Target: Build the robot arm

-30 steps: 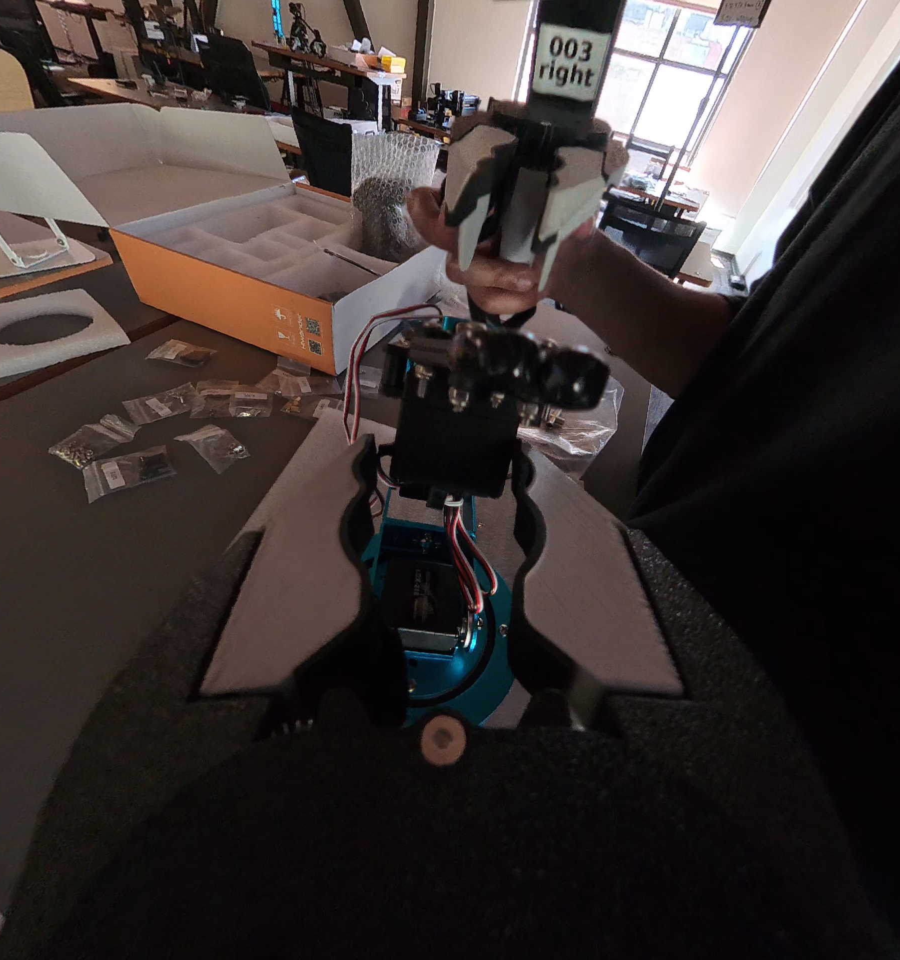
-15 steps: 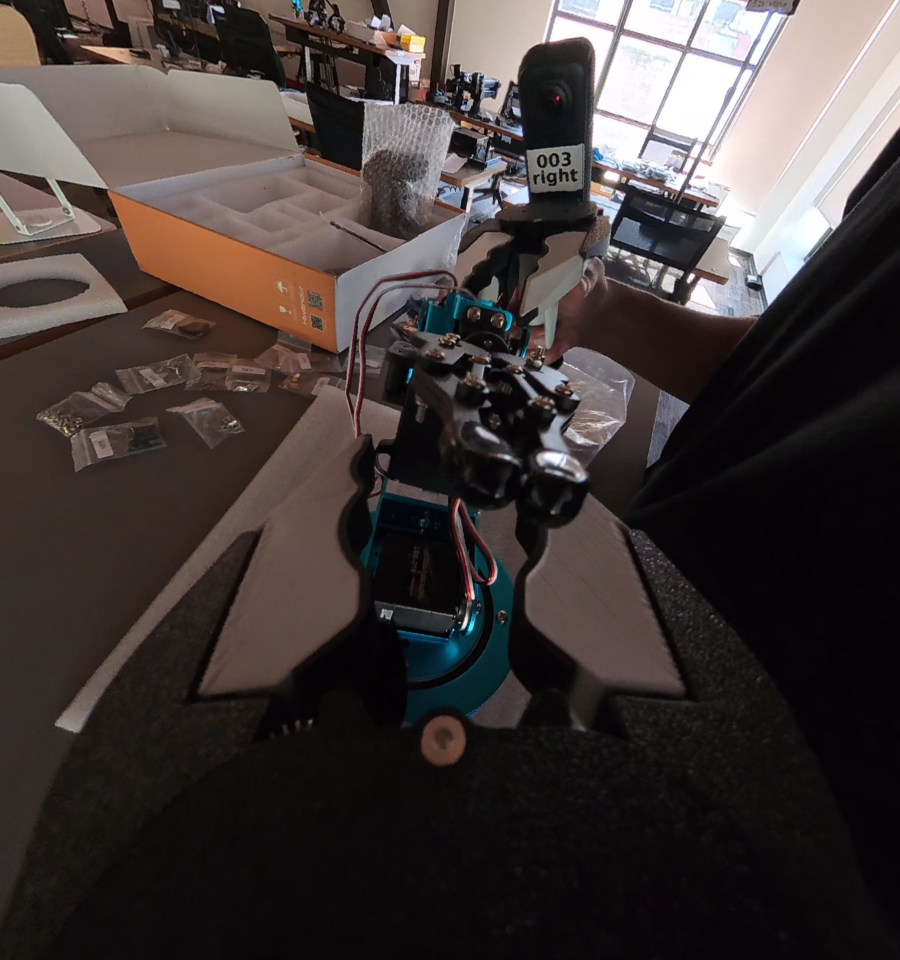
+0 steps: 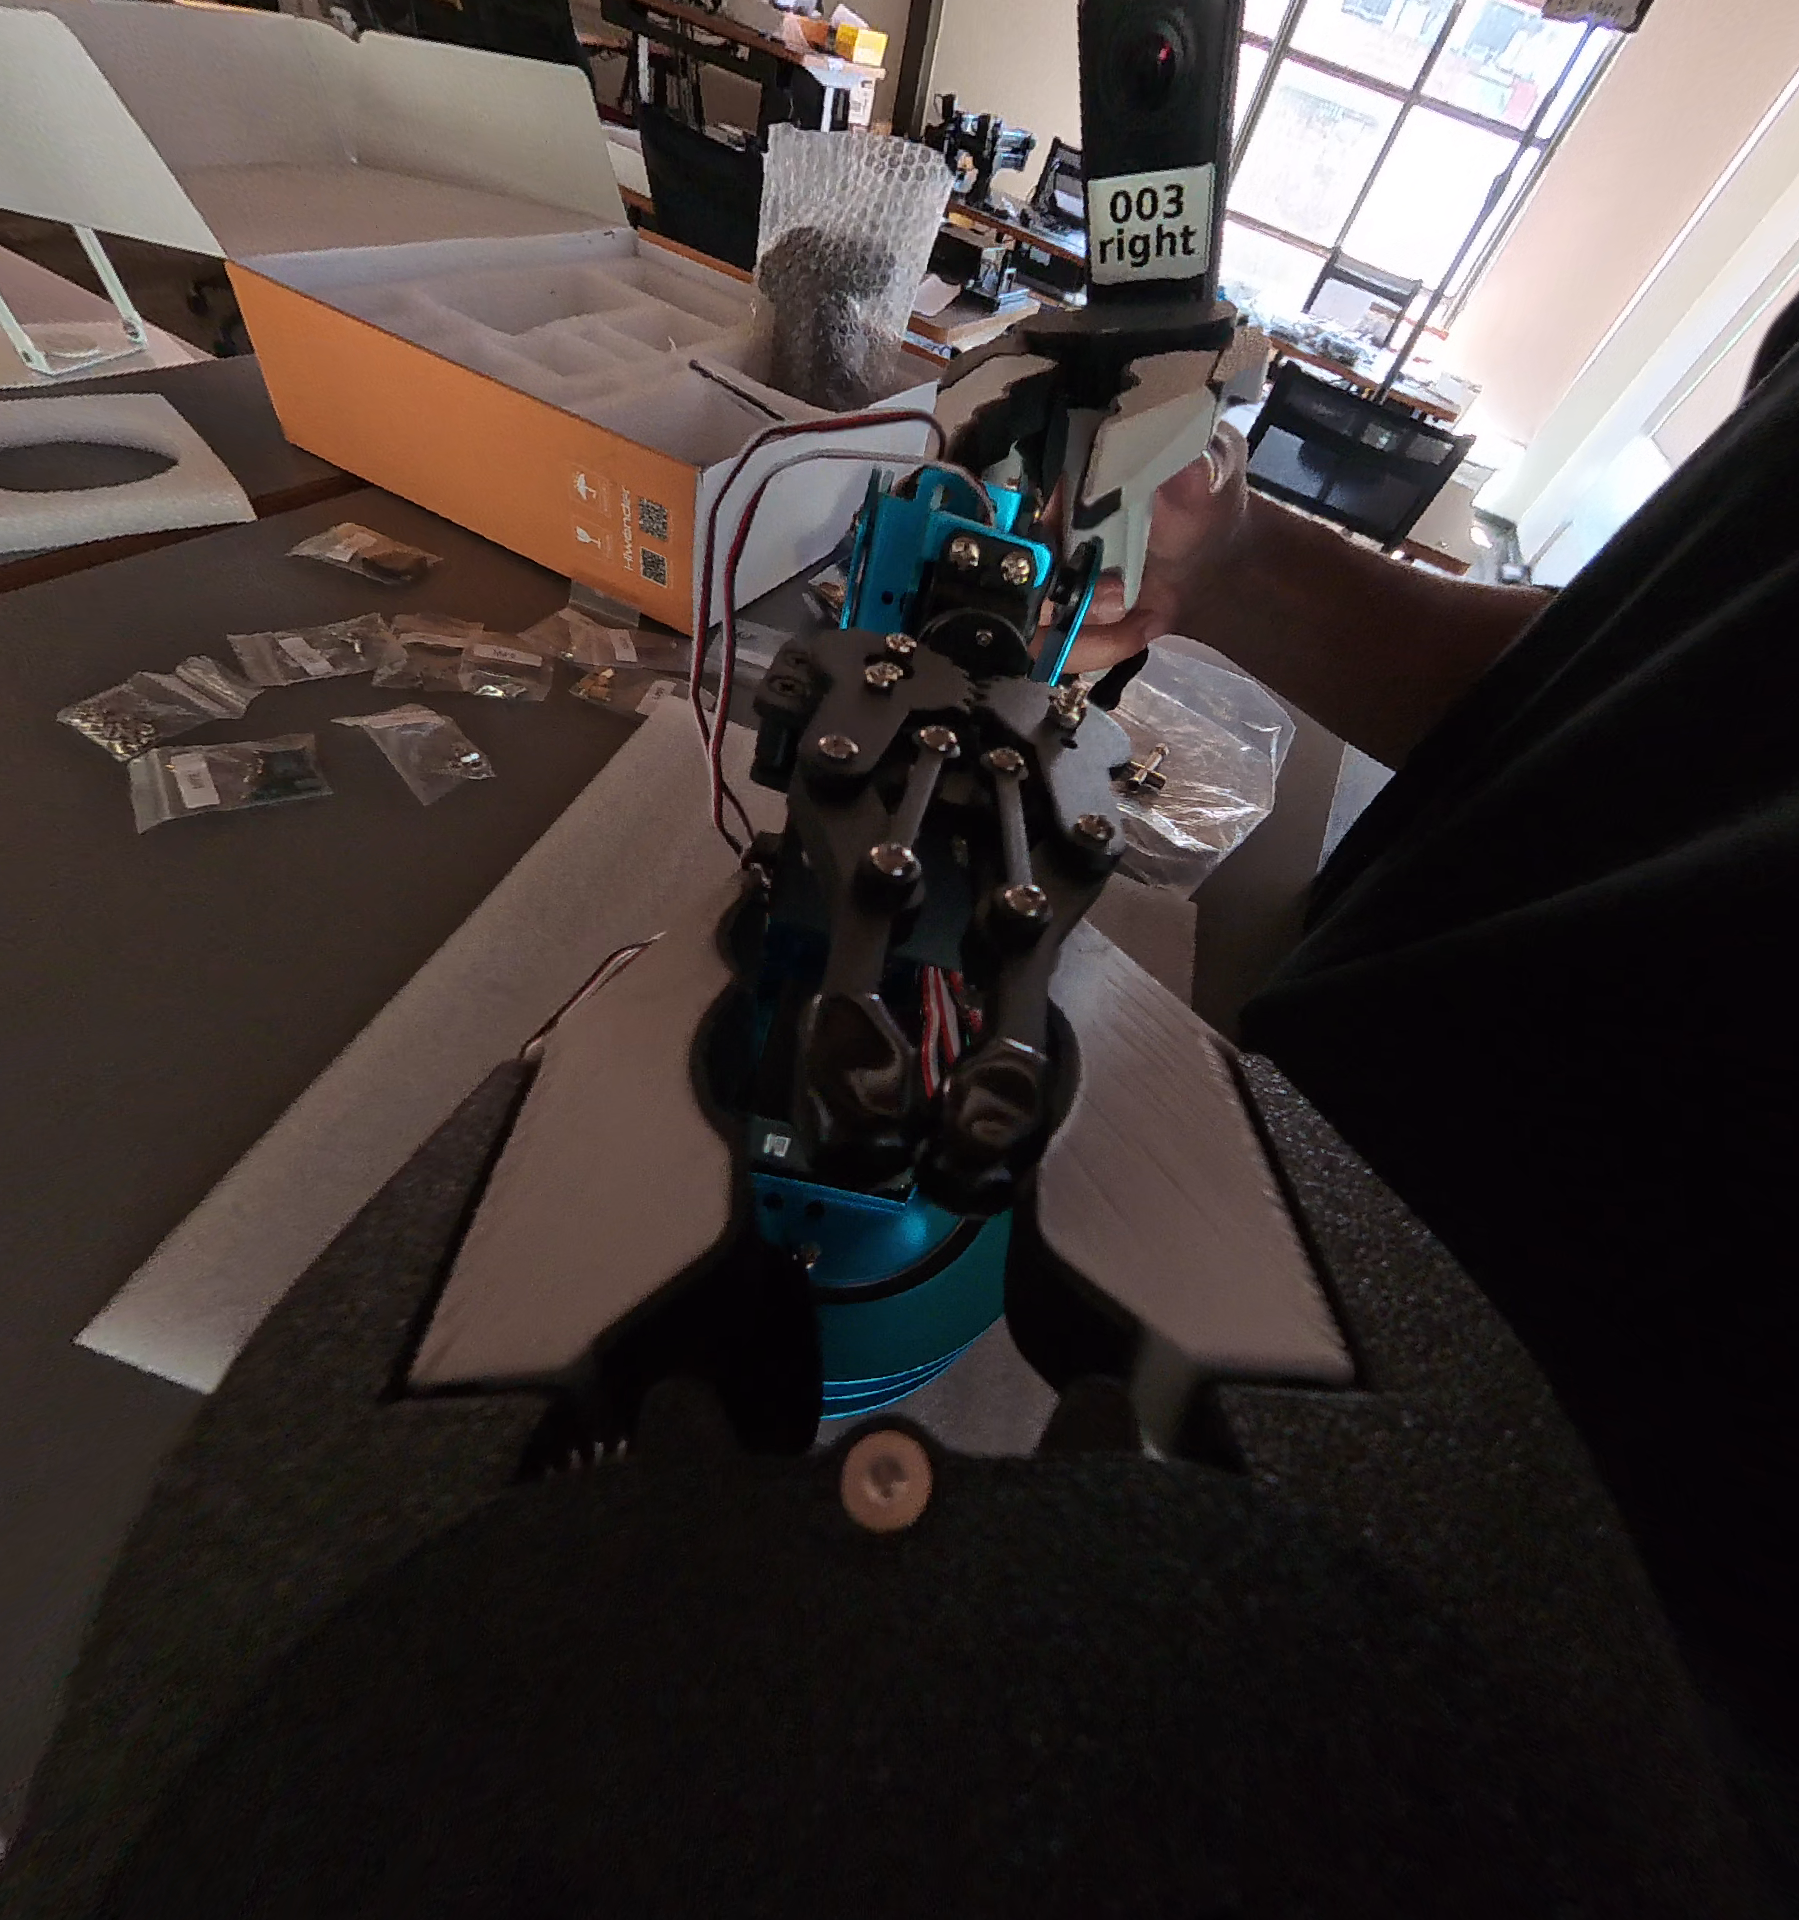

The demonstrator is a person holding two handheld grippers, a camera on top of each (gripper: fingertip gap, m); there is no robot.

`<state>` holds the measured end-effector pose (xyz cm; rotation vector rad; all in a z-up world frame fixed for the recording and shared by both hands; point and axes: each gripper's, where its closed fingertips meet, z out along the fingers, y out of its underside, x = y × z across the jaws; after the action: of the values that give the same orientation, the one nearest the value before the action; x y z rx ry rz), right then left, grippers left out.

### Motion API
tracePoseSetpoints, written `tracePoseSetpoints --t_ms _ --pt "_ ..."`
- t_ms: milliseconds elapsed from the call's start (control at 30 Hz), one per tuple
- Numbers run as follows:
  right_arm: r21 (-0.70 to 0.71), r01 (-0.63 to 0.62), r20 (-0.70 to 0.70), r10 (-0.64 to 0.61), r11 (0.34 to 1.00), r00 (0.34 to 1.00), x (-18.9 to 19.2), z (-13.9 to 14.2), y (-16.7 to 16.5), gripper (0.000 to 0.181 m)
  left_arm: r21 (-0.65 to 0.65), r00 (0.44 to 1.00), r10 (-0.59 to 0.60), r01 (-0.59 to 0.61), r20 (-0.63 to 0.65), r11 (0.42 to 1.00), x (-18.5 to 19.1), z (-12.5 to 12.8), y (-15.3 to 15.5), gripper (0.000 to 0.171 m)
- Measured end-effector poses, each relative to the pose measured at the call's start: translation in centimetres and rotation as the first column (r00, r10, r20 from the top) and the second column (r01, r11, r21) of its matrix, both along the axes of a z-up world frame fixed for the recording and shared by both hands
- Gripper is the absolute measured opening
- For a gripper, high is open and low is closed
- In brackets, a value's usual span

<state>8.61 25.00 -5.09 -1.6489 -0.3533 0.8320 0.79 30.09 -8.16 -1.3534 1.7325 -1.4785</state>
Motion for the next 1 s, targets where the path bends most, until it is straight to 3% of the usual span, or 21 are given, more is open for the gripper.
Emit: tracePoseSetpoints --t_ms 367,733,1000 --pt "-0.045 -0.061 -0.104 0.056 0.997 0.993 -0.5 -0.2 -0.7 0.038 -0.022 1.0 -0.013 0.013 0.018 1.0 0.0 -0.5 -0.1 0.047" --pt "-0.066 -0.075 -0.068 0.071 0.995 0.995 -0.7 -0.2 -1.1 0.041 -0.05 1.0 -0.015 0.017 0.025 0.999 -0.2 -1.8 -0.2 0.048" --pt "-0.097 -0.058 -0.052 0.054 0.994 0.997 -0.5 -0.5 -1.1 0.041 -0.103 0.996 -0.004 0.014 0.091 0.995 -1.3 -0.9 0.1 0.048"
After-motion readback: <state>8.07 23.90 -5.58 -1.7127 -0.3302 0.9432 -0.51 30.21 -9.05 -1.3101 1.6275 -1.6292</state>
